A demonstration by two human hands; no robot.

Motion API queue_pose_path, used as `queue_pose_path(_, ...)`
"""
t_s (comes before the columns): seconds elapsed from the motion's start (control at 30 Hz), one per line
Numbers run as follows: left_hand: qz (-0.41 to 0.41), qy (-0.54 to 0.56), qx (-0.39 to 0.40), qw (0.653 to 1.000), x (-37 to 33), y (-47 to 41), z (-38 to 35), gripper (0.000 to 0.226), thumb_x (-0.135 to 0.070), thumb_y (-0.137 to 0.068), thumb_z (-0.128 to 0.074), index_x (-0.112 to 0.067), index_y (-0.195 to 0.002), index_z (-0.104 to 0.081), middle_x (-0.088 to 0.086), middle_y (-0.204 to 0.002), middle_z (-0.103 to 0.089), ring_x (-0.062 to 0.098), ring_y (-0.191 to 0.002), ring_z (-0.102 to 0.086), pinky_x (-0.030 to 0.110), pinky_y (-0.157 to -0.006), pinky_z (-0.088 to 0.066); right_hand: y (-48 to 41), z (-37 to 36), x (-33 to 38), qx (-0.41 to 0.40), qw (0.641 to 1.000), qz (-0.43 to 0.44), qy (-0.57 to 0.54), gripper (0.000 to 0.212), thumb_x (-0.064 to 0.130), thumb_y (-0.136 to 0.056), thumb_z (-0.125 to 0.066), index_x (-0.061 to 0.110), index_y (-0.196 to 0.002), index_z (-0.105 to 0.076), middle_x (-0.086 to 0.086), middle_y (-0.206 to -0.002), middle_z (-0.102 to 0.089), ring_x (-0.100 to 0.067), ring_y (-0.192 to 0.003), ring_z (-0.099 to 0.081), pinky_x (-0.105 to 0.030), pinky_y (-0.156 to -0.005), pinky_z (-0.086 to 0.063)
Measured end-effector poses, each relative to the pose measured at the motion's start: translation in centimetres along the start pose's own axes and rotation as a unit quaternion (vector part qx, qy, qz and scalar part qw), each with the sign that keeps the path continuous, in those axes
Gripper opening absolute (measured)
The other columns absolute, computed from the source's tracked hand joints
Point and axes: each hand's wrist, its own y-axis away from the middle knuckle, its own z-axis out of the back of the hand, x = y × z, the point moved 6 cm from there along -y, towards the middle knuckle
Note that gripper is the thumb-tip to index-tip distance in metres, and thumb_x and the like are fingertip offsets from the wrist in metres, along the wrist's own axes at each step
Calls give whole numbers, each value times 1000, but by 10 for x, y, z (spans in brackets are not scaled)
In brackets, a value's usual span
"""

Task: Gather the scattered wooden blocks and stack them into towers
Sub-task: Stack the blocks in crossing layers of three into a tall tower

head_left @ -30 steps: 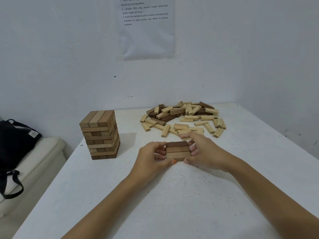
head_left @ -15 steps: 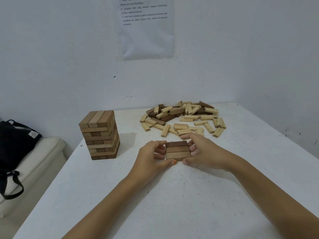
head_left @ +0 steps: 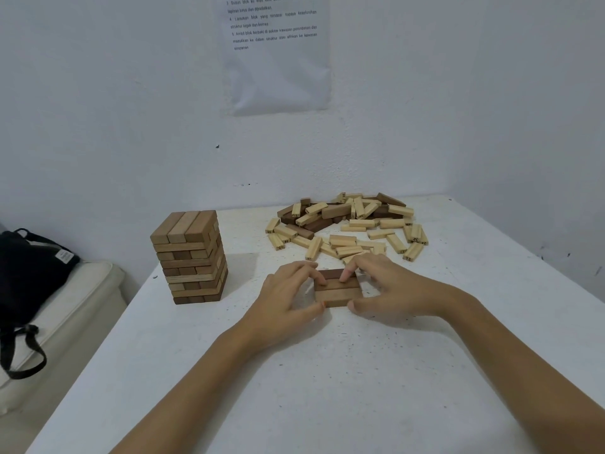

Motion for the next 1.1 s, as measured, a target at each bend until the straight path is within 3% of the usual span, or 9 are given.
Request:
queue_pose_path(0.17, 10, 15, 26, 999, 1, 0, -3, 39, -55, -73, -44, -35, -106, -49, -25, -117, -48, -12, -117, -29, 16, -97, -17, -1, -2, -4, 0, 1000, -15, 12, 40, 19, -81, -67, 38, -110, -49, 17, -118, -44, -10, -118, -36, -34, -100, -35)
queue_pose_path(0.3, 11, 15, 15, 1000, 2, -1, -1, 28, -40, -82, -64, -33, -105, -51, -23, -113, -51, -9, -113, -36, 25, -96, -22, 0, 3, -1, -29, 1000, -1, 0, 38, 16, -74, -71, 37, -102, -55, 25, -111, -46, -7, -114, -39, -33, -100, -37)
queue_pose_path(0.47, -7, 32, -25, 999, 0, 1, 5, 37, -52, -67, -68, -33, -96, -56, -17, -105, -58, 1, -109, -49, 31, -97, -30, 0, 5, 2, -51, 997, 35, -35, 39, 14, -65, -75, 32, -97, -62, 18, -108, -55, -2, -108, -46, -30, -95, -44)
queue_pose_path(0.67, -16, 136, -98, 986, -14, 2, 23, 33, -39, -64, -69, -26, -94, -63, -14, -101, -63, 6, -107, -55, 30, -92, -44, 5, 24, 11, -98, 986, 71, -111, 35, 36, -58, -69, 35, -93, -67, 27, -98, -58, -3, -104, -54, -25, -95, -43)
queue_pose_path(0.87, -51, 186, -140, 971, -35, 7, 46, 30, -33, -69, -73, -22, -96, -65, -13, -102, -65, 11, -109, -58, 29, -98, -45, 18, 45, 29, -132, 968, 131, -169, 31, 27, -63, -71, 33, -93, -69, 12, -107, -66, -11, -109, -58, -34, -100, -46)
queue_pose_path(1.1, -86, 136, -146, 976, -57, 15, 87, 27, -28, -70, -76, -24, -95, -66, -10, -105, -65, 14, -113, -56, 29, -98, -44, 18, 60, 60, -145, 953, 195, -182, 34, 34, -60, -72, 32, -94, -69, 12, -110, -64, -13, -112, -59, -30, -100, -45)
